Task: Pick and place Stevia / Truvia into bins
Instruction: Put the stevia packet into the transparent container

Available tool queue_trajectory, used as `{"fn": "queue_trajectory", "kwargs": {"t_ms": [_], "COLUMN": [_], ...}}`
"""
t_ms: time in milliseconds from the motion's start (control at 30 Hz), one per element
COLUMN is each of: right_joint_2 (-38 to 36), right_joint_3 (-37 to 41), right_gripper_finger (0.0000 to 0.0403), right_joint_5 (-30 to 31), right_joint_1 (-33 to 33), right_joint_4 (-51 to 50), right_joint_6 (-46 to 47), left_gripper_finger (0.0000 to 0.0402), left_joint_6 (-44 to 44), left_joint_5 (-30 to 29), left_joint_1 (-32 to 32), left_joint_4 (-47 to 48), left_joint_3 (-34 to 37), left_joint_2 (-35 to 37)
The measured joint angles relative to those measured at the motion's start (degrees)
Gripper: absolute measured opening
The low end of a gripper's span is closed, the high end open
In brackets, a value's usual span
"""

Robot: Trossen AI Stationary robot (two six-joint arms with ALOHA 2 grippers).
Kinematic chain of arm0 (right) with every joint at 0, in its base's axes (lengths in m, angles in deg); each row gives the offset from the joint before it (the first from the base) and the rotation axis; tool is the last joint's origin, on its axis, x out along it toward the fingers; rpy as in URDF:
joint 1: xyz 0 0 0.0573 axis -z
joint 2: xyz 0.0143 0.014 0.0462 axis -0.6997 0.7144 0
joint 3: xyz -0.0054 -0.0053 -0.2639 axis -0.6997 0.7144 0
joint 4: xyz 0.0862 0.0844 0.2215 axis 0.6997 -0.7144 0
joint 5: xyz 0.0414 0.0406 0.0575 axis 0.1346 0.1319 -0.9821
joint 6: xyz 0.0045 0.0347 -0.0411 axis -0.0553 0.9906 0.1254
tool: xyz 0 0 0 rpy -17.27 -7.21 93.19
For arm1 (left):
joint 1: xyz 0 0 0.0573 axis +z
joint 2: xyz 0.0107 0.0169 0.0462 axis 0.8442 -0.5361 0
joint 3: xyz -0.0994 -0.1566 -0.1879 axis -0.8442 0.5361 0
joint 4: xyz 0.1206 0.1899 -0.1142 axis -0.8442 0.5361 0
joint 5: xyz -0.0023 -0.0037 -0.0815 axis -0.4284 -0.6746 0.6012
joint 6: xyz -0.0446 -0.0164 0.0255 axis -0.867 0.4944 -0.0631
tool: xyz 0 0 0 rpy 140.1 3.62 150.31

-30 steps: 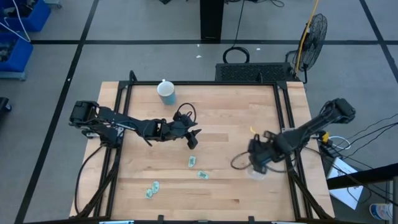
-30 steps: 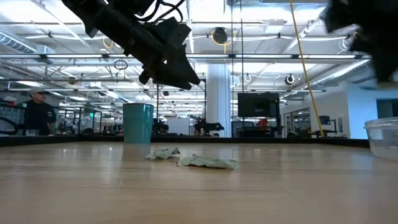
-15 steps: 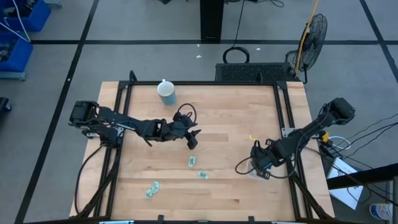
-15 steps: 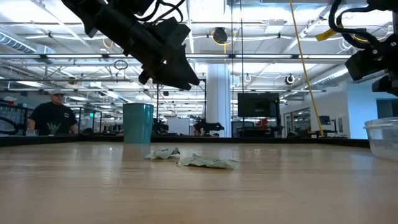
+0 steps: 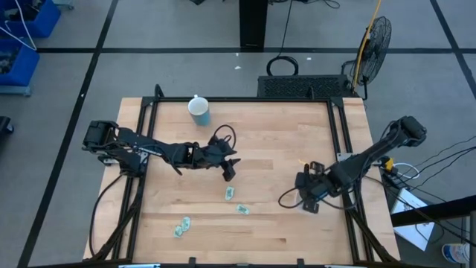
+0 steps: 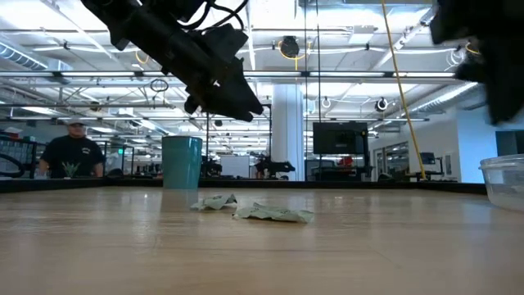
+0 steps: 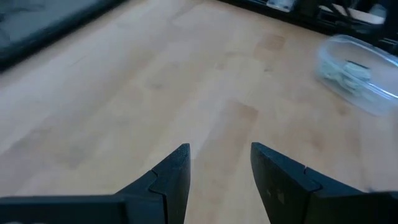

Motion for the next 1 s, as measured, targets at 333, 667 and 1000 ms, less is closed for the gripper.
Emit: {"fn": "queue_trajectory", "kwargs": {"t_ms": [333, 667, 1000], "right_joint_2": [4.23, 6.1, 5.98], "right_joint_3": [3.57, 8.09, 10.03], "right_gripper_finger": [0.0089, 0.0089, 0.0089], "right_joint_5": [9.08, 10.21, 7.55], "right_joint_1": [4.09, 9.72, 12.64], "right_joint_4": [35.42, 43.68, 43.88], "right_joint_6": [-23.17, -31.52, -36.56], "left_gripper_finger": [0.0175, 0.0175, 0.0174], "left_joint_6": [2.06, -6.58, -26.55], "left_joint_5": [20.71, 23.66, 31.03], "left_joint_1": [-3.04, -9.98, -18.33], "left_joint_4": [10.61, 28.3, 44.01], "left_joint_3": [0.0, 0.02, 0.02], "left_joint_2": [0.0, -0.02, 0.07]}}
